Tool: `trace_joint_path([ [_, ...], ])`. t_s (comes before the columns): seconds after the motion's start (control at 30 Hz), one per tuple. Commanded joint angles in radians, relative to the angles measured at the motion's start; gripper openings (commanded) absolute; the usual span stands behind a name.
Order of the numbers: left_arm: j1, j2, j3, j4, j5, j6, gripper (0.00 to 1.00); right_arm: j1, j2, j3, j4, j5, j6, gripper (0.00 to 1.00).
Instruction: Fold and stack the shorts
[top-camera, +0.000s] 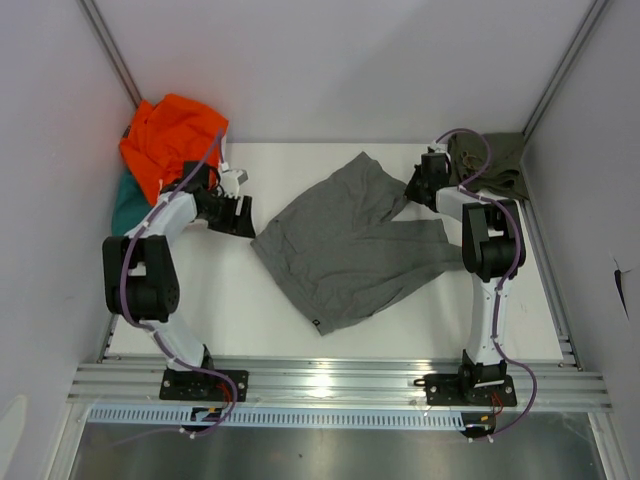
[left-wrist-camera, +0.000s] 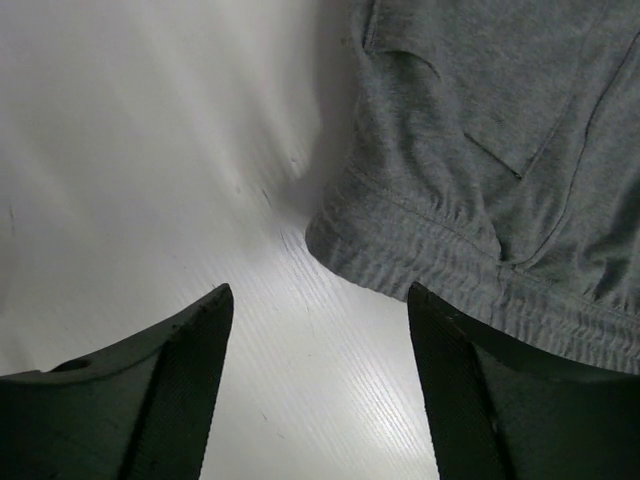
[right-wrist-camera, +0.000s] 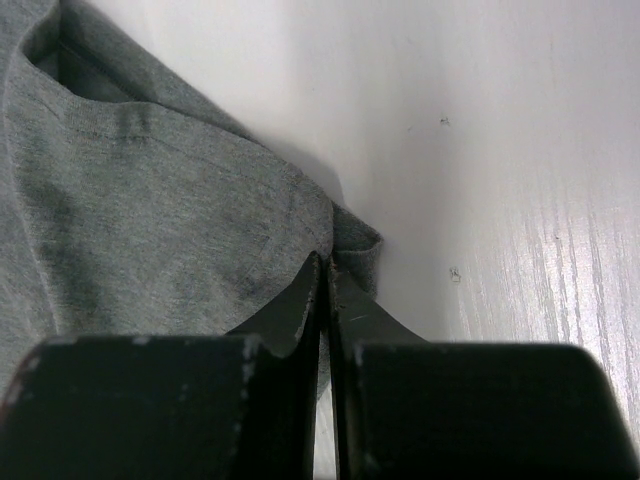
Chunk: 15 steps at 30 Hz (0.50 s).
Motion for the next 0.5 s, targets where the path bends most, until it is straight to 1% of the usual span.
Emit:
trace_joint_path([
  [0.0,-0.007,0.051,0.055,-0.023,0.005,0.002,0.75,0.002,-0.037,-0.017,0.004,0.004,-0.015,0.03],
  [0.03,-0.01,0.069,0.056,-0.021,0.003,0.005,0.77,0.003,-0.04,-0.017,0.007,0.004,-0.015,0.03],
  [0.17,-0.016,0.1,0.053,0.0,-0.001,0.006,0.8,0.003,-0.044,-0.017,0.01,-0.002,-0.016,0.03],
  [0.27,-0.057,0.126,0.064,0.014,-0.008,-0.003,0.8,0.002,-0.048,-0.018,0.011,-0.002,-0.013,0.03],
  [0.37,-0.082,0.156,0.076,0.015,-0.012,-0.012,0.77,0.002,-0.055,-0.023,0.011,-0.002,-0.013,0.03],
  [0.47,-0.103,0.186,0.092,0.016,-0.021,-0.018,0.68,-0.001,-0.061,-0.026,0.013,-0.002,-0.013,0.02],
])
